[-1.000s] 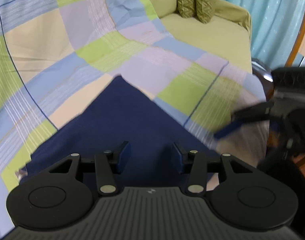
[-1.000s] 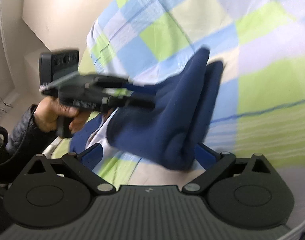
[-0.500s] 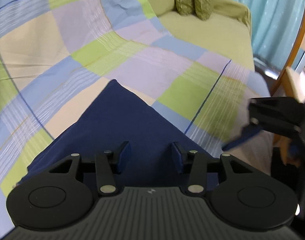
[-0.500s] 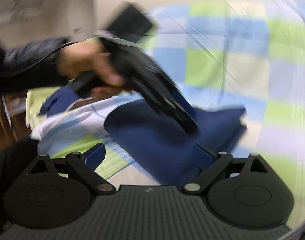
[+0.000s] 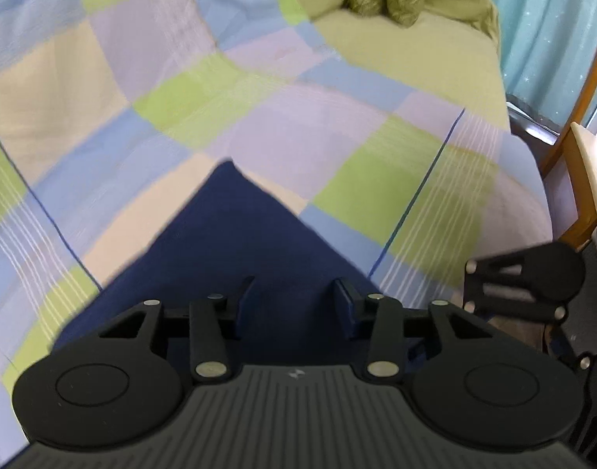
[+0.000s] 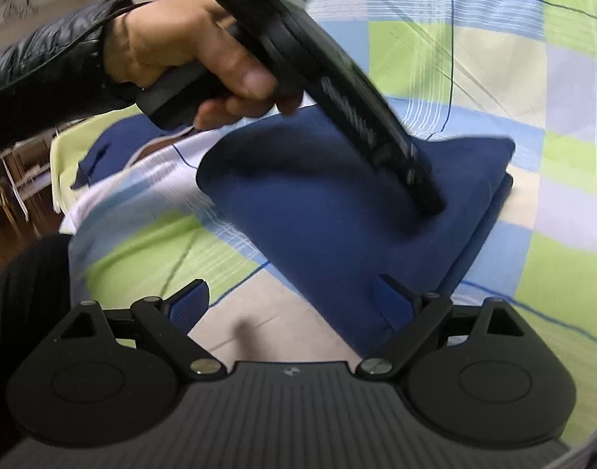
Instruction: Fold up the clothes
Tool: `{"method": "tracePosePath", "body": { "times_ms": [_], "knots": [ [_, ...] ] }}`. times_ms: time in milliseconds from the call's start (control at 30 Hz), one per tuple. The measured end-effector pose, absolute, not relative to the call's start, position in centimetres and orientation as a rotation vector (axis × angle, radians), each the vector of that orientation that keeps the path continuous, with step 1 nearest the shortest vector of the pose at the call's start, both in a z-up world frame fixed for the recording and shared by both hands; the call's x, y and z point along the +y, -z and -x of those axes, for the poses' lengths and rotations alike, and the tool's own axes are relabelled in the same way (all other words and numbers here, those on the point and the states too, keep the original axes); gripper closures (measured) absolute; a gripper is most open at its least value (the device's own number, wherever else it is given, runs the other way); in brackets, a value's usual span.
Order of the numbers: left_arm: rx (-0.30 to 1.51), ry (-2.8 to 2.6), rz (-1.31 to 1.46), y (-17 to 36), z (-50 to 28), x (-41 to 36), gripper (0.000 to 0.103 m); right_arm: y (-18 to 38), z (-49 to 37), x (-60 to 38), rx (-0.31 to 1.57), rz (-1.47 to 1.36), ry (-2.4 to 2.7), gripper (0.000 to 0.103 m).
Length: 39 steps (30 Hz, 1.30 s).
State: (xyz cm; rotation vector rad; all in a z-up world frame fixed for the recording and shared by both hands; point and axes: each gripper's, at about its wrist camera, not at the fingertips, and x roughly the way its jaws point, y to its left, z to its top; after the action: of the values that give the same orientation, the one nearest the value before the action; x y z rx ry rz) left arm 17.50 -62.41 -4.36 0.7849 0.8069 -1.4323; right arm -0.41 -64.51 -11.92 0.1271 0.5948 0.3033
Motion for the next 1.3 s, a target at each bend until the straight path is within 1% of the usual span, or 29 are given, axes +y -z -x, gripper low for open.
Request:
{"method": "tracePosePath", "body": {
  "times_ms": [100, 300, 433, 567, 633, 667, 700, 733, 767, 800, 833, 867, 900, 933, 967, 1000, 1033, 1167, 1233, 1300],
  "knots": [
    [0.813, 1.409, -0.793, 5.5, -18.1, -63.2, 0.052, 12.2, 0.2, -63.8, 0.596, -0.09, -0.289, 0.005],
    [0.812, 1.38, -0.756, 7.5, -19.5, -64.4, 0.049, 12.6, -0.4, -63.9, 0.593, -0.099, -0.266, 0.003],
    [0.83, 1.374, -0.734, 7.7, -20.1, -64.7, 0.047, 12.9, -0.6, -63.8, 0.592, -0.101, -0.264, 0.0],
    [0.831, 1.363, -0.688, 6.2, -20.4, -63.6, 0.05, 12.3, -0.4, -63.5, 0.586, -0.067, -0.277, 0.001],
    [0.737, 1.304, -0.634, 3.5, -20.6, -60.0, 0.051, 10.9, 0.4, -63.7, 0.568, -0.064, -0.267, 0.003],
    [0.726, 1.294, -0.631, 3.2, -20.6, -59.4, 0.051, 10.2, 0.9, -64.0, 0.556, -0.073, -0.246, 0.003],
    [0.693, 1.249, -0.624, 2.2, -20.6, -56.9, 0.051, 9.6, 1.5, -64.4, 0.541, -0.082, -0.222, 0.004],
    [0.666, 1.205, -0.631, 1.6, -20.4, -54.6, 0.051, 9.1, 2.0, -64.7, 0.527, -0.085, -0.2, 0.007],
    [0.66, 1.195, -0.636, 1.5, -20.4, -54.0, 0.051, 8.8, 2.2, -64.9, 0.522, -0.078, -0.172, 0.012],
    [0.651, 1.173, -0.646, 1.6, -19.8, -52.4, 0.051, 8.5, 2.4, -65.2, 0.52, -0.061, -0.126, 0.022],
    [0.642, 1.15, -0.658, 1.7, -19.2, -50.9, 0.051, 8.2, 2.5, -65.4, 0.519, -0.048, -0.094, 0.038],
    [0.632, 1.127, -0.669, 1.8, -18.6, -49.3, 0.053, 8.2, 2.2, -65.4, 0.525, -0.036, -0.068, 0.046],
    [0.657, 1.126, -0.655, 2.5, -17.8, -47.9, 0.055, 8.1, 1.6, -65.3, 0.532, -0.019, -0.039, 0.061],
    [0.669, 1.127, -0.641, 3.3, -17.0, -46.9, 0.059, 8.0, 0.9, -65.0, 0.54, -0.001, -0.029, 0.071],
    [0.668, 1.122, -0.638, 3.7, -16.7, -46.6, 0.061, 8.1, 0.1, -64.5, 0.55, 0.02, -0.029, 0.075],
    [0.666, 1.116, -0.635, 4.1, -16.4, -46.3, 0.061, 8.1, -0.7, -64.0, 0.56, 0.041, -0.028, 0.082],
    [0.669, 1.106, -0.633, 4.4, -16.2, -46.3, 0.061, 8.1, -1.3, -63.5, 0.571, 0.058, -0.03, 0.085],
    [0.68, 1.089, -0.628, 6.4, -16.9, -47.0, 0.06, 9.7, -4.1, -62.0, 0.677, 0.129, -0.023, 0.088],
    [0.664, 1.093, -0.616, 7.5, -17.3, -47.2, 0.059, 10.4, -4.9, -62.2, 0.698, 0.113, -0.011, 0.09],
    [0.681, 1.095, -0.57, 7.5, -17.8, -46.9, 0.059, 11.1, -5.6, -62.4, 0.706, 0.101, -0.001, 0.091]
  ]
}}
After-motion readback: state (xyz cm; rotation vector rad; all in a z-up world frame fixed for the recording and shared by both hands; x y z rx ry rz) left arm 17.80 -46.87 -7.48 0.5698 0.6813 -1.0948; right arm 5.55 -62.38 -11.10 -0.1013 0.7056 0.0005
